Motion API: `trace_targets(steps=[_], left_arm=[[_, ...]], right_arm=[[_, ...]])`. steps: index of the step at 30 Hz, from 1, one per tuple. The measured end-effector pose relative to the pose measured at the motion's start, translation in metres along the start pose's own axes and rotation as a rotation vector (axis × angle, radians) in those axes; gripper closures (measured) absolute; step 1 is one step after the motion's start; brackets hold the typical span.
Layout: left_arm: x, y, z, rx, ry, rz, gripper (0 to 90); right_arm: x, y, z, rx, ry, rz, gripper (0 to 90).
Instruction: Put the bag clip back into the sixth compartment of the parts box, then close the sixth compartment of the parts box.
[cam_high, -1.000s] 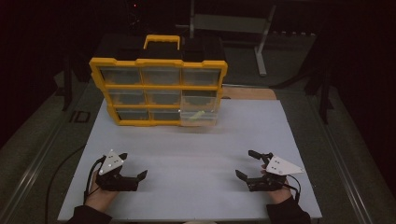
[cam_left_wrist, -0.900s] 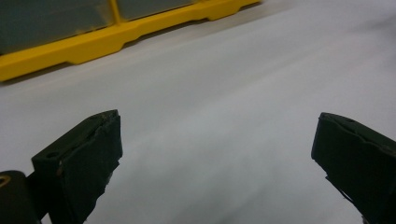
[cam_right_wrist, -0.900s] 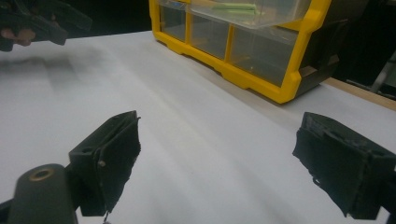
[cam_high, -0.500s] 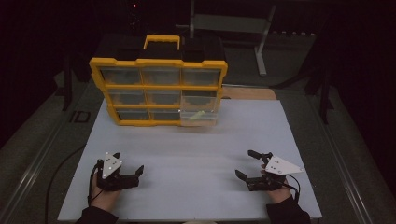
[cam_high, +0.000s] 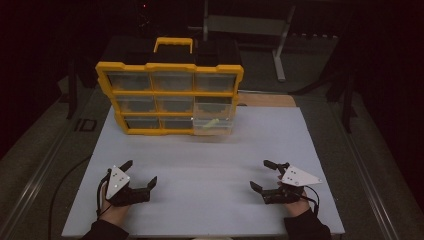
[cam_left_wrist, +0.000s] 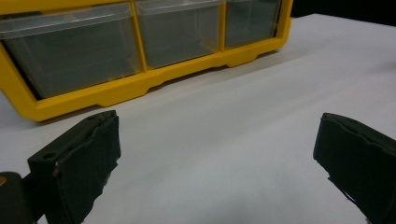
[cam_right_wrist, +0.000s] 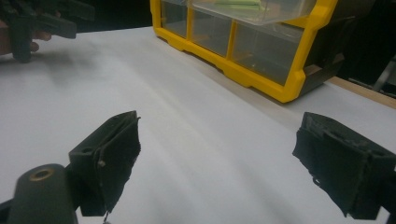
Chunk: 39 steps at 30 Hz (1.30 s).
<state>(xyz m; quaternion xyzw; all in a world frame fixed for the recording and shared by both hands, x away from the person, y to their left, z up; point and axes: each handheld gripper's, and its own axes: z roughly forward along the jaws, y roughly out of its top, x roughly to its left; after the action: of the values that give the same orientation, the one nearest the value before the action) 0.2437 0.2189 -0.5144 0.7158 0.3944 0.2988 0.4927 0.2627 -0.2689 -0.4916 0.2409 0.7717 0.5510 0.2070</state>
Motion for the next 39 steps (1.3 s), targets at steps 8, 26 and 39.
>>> trace_targets(steps=[8, 26, 39], left_arm=[[-0.001, 0.0, -0.001, 0.013, 0.005, -0.017, 1.6], [-0.003, 0.005, -0.003, -0.001, 0.007, -0.039, 1.6], [-0.002, 0.004, -0.004, -0.003, 0.02, -0.042, 1.6]], right_arm=[[0.002, -0.001, -0.002, 0.008, 0.002, -0.007, 13.4], [0.005, -0.001, -0.007, 0.01, -0.001, -0.01, 13.4], [0.009, 0.011, -0.016, -0.007, -0.034, -0.028, 13.3]])
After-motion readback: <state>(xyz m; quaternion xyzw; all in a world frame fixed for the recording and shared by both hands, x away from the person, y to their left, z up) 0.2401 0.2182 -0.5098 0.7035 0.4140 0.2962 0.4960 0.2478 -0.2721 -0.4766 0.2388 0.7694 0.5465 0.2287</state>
